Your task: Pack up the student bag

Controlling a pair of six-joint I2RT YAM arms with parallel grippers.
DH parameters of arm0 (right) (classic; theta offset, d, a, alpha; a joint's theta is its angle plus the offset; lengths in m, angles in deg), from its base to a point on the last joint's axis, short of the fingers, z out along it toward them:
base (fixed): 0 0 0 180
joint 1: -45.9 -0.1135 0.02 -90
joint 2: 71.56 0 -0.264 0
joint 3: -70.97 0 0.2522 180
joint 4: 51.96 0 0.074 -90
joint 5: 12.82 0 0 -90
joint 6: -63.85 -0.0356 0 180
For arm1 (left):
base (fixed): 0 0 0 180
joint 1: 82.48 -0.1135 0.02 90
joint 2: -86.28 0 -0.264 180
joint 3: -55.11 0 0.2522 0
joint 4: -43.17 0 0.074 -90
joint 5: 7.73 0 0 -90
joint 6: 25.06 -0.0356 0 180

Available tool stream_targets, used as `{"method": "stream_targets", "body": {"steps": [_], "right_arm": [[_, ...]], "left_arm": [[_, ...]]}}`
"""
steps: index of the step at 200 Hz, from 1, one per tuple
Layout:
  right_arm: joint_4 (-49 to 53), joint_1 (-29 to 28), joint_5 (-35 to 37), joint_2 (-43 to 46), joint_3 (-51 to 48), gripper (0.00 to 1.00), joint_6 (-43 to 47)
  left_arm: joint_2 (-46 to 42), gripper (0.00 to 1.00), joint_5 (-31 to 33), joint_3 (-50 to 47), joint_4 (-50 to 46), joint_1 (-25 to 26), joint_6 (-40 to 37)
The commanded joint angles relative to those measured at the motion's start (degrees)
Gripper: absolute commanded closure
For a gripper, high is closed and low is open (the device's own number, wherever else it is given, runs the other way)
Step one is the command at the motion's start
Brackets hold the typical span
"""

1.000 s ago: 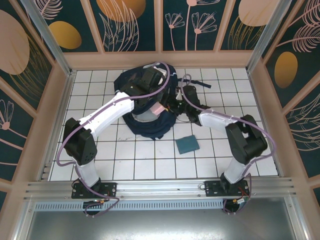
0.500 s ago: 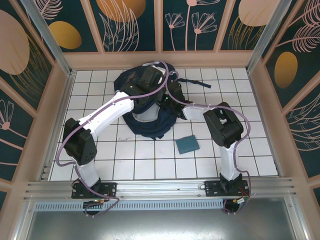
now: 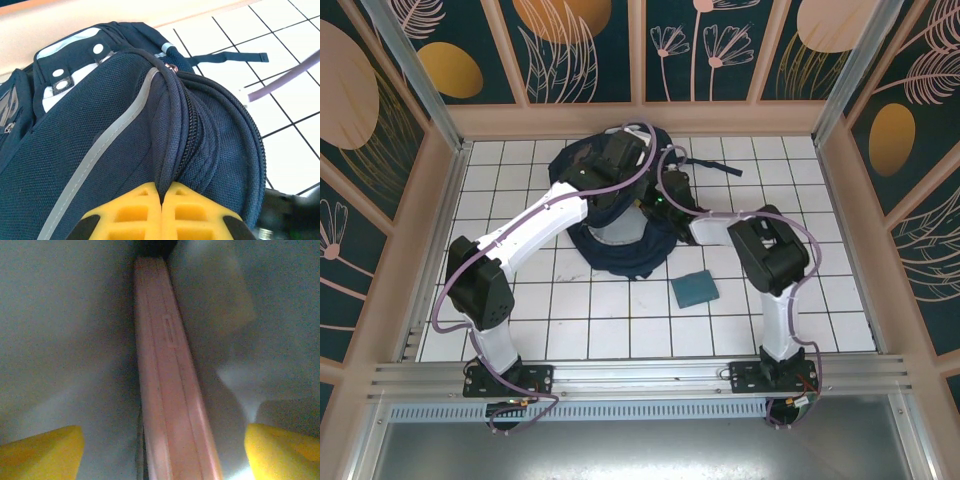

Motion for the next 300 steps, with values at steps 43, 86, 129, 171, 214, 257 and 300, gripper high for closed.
{"method": "stream_targets", "body": {"steps": [43,86,129,171,214,257,300], "right_arm": [[8.3,5.2,-5.1,21.6,-19.9,0.14,-0.1],[27.3,9.3,2.1,33.5,-22.2,0.26,4.4],[33.9,9.9,5.9,40.4,-20.4,0.35,7.3],[38.4,6.0,1.7,34.2,-11.4,0.39,9.2],[41.0,4.8,2.5,25.6,-5.3,0.56,6.8],[41.6,5.0,4.1,20.0,-1.1,0.58,7.7],[38.1,6.9,2.9,12.9,3.3,0.58,11.3]], "left_arm": [[-0.4,0.98,-1.9,2.4,6.6,0.4,3.7],[-1.7,0.42,-6.8,-0.9,6.5,-0.8,7.5],[-9.5,0.26,-13.7,-13.6,12.0,-7.5,14.5],[-19.9,0.16,-9.9,-31.2,17.1,-13.6,20.5],[-25.3,0.21,-10.9,-43.5,19.7,-16.8,23.8],[-26.2,0.23,-11.2,-48.9,20.5,-17.6,23.9],[-25.5,0.24,-13.7,-52.6,23.7,-17.6,24.1]]}}
